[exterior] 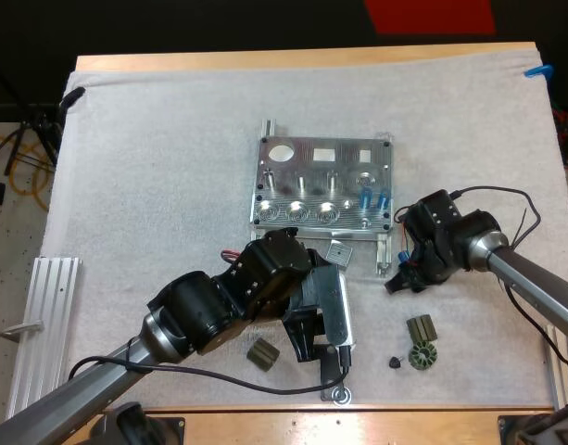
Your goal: Load cells from right to left
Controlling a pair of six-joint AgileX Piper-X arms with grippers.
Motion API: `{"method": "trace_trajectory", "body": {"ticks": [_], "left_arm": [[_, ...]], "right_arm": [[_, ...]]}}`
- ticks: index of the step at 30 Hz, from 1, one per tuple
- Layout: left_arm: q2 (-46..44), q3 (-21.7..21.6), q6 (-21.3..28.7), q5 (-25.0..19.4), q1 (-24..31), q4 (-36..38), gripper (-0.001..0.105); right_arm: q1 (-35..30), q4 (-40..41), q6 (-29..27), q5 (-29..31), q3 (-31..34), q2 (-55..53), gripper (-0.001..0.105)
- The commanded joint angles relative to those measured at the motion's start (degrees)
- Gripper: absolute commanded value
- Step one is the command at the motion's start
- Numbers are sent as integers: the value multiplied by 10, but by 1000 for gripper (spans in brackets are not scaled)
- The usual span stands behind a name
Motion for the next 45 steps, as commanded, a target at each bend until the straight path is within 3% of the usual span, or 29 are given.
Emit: {"method": "trace_trajectory", "body": {"ticks": [1, 5, 10, 16, 21, 29, 33, 40, 45], "left_arm": [[-7, -2, -5, 3, 0, -2, 58], [-7, -2, -5, 3, 0, -2, 58], [-7, -2, -1, -15, 0, -2, 58], [-7, -2, 2, -28, 0, -2, 58], [-9, -2, 3, -41, 0, -2, 58], [-37, -2, 12, -45, 0, 22, 58], [-46, -2, 25, -45, 0, 58, 58], [-47, 7, 51, -40, 48, 109, 58], [-47, 15, 51, 10, 105, 109, 58]], "right_arm": [[-2, -3, -7, -5, -1, -1, 23], [-2, 5, -7, -5, -1, -1, 0], [0, 39, -7, -32, -1, -11, 0], [0, 62, -48, -37, -1, -61, 0], [3, 78, -80, -76, -1, -112, 0], [86, 122, -178, -79, -1, -145, 0], [125, 120, -192, -79, -1, -145, 0], [179, 118, -226, -90, -1, -145, 0], [179, 91, -226, -97, 4, -145, 0]]}}
